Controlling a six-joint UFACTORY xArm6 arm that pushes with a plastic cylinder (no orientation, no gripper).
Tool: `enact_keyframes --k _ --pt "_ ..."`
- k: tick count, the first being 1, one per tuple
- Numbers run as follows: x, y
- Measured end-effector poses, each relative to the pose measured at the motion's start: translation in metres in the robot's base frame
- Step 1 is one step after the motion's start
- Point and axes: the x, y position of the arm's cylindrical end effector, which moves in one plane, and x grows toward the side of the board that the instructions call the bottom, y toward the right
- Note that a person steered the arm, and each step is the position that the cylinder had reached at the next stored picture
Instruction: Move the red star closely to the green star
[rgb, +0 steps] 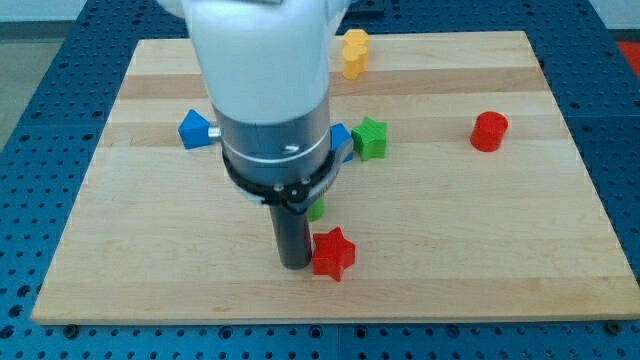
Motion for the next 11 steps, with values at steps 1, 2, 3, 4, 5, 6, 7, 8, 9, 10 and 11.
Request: enact_keyframes --k 1,2,3,4,5,6,7,8,9,10,11 --pt "-0.004 -0.006" --pt "0.037 -0.043" --pt "0.056 -0.029" --pt "0.031 -0.013" --pt "0.009 0.002" --pt "0.005 0.031" --pt "0.010 0.031" --pt "0.044 0.027" --pt "0.038 0.057" --pt "0.003 0.076" --pt "-0.032 0.088"
